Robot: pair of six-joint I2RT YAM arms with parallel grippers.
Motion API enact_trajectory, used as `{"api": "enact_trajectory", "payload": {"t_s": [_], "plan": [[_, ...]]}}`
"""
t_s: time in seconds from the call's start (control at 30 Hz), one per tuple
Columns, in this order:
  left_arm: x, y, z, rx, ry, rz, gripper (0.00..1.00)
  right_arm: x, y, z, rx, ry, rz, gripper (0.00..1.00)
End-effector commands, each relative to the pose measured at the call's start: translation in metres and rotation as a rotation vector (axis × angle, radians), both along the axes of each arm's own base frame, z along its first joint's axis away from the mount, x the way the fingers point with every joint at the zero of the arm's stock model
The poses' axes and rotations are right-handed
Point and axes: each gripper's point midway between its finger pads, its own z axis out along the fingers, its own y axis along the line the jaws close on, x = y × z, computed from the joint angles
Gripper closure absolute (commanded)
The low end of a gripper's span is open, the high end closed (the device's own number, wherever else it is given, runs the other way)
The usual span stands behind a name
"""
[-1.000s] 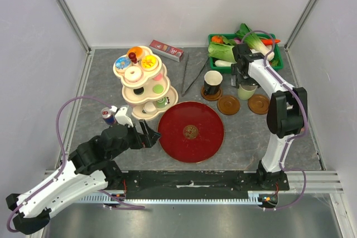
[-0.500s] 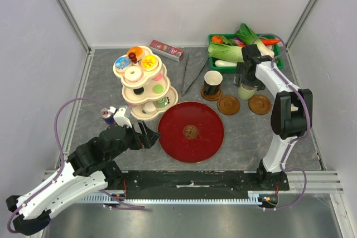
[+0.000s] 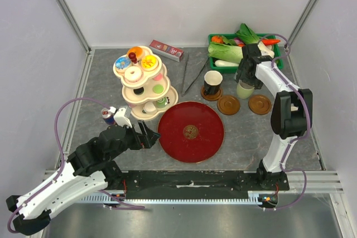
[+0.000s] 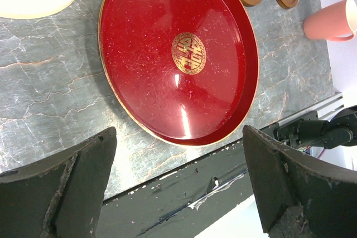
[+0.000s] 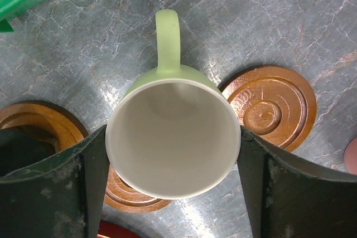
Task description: Serve the afternoon tea
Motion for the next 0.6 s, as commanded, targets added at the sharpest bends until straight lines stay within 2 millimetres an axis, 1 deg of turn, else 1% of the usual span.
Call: {"api": "enact_trajectory", "payload": {"t_s": [0.0, 0.03, 0.1, 0.2, 0.27, 0.3, 0.37, 0.47, 0.57], "plan": [[0.004, -0.006, 0.009, -0.032, -0.026, 0.000, 0.01, 0.012, -0.004, 0.022, -0.039, -0.068, 0.022, 0.31], [0.004, -0.006, 0.009, -0.032, -0.028, 0.000, 0.01, 0.015, -0.003, 0.026, -0.046, -0.078, 0.057, 0.35], [0.004, -0.006, 0.009, -0.033, -0.027, -0.001, 0.01, 0.018, 0.000, 0.033, -0.062, -0.091, 0.166, 0.41], [0.004, -0.006, 0.010, -0.037, -0.028, -0.002, 0.01, 0.023, 0.005, 0.047, -0.114, -0.112, 0.361, 0.46], [0.004, -0.006, 0.009, -0.035, -0.027, -0.002, 0.01, 0.026, 0.009, 0.054, -0.144, -0.120, 0.482, 0.47], [0.004, -0.006, 0.009, -0.034, -0.026, -0.002, 0.01, 0.028, 0.011, 0.057, -0.168, -0.121, 0.561, 0.50], [0.004, -0.006, 0.009, -0.031, -0.026, -0.003, 0.01, 0.030, 0.011, 0.062, -0.201, -0.124, 0.652, 0.57], [0.005, -0.005, 0.009, -0.022, -0.024, 0.006, 0.01, 0.034, 0.022, 0.073, -0.195, -0.161, 0.808, 0.60], [0.006, -0.003, 0.007, -0.011, -0.019, 0.017, 0.01, 0.029, 0.036, 0.080, -0.175, -0.197, 0.994, 0.61]]}}
